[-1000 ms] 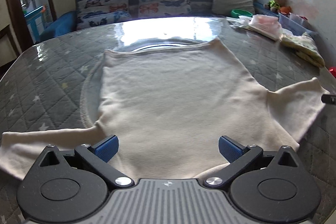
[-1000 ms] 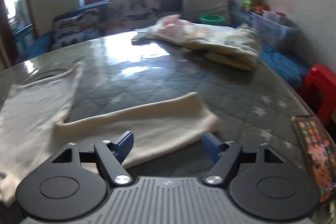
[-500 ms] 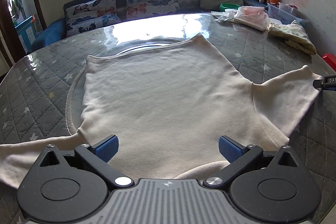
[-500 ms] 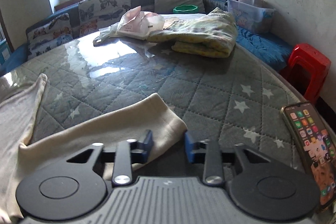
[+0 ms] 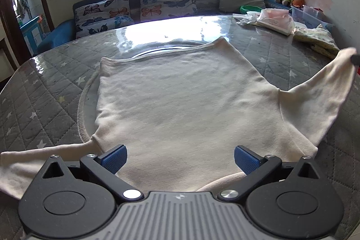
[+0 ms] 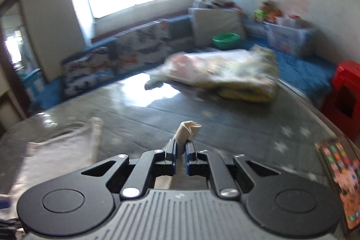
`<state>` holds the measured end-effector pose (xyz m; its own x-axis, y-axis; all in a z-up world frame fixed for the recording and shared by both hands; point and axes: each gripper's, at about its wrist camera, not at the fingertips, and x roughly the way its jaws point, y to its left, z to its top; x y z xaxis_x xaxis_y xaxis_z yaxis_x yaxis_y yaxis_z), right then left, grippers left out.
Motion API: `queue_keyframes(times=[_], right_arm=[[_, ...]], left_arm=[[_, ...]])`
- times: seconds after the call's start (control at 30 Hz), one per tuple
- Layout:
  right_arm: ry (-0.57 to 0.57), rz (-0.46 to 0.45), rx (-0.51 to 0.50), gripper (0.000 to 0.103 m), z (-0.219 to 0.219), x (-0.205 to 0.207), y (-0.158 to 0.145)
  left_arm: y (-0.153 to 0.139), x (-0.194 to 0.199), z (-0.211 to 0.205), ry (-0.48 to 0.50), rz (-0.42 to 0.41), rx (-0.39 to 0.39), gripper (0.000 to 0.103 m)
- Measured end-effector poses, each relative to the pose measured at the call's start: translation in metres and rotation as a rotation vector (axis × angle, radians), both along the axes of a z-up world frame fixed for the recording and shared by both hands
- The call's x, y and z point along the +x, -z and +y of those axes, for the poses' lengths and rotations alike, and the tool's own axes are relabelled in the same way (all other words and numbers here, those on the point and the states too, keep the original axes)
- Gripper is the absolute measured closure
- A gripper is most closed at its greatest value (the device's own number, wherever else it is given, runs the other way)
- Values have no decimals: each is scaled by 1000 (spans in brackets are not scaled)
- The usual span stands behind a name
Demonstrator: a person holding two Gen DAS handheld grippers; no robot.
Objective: Fold clothes
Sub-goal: 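Lift the sleeve with the right gripper and fold it across the sweatshirt body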
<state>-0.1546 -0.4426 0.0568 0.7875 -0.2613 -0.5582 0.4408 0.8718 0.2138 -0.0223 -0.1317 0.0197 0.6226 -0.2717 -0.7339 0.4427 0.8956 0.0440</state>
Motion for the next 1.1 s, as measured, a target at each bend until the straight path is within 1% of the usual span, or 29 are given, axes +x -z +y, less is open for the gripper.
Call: queue_keyframes(times=[0.17,0.23,0.33,0.5,0.63,0.73,0.8,0.9,1.03,1.1], right_arm=[[-189,-51,37,96,44,17,-30],[-291,-52,59,96,71,31,-38],[-399,-43,85,96,103,48,-40],[-559,4,83,96,165,77,-33],[-630,52,97,96,201,89,-16],[-665,85,101,96,218,92,-3],[-692,114,121,95,226,87,8],[-726,141,132,87,230,85,20],[-754,131,116,84,227,77,18],[-743,124,81,83,216,68,13]], left_arm=[[-3,2,22,-42,-9,-13,0],[-6,2,34,-64,-20,-20,0],[-10,3,55,-109,-32,-31,0],[-12,7,90,-197,-35,-43,0],[-12,9,112,-253,-34,-50,0],[-13,9,122,-280,-31,-57,0],[-13,8,125,-289,-29,-61,0],[-11,9,124,-289,-21,-64,0],[-9,10,118,-275,-15,-68,0],[-10,10,116,-263,-18,-72,0]])
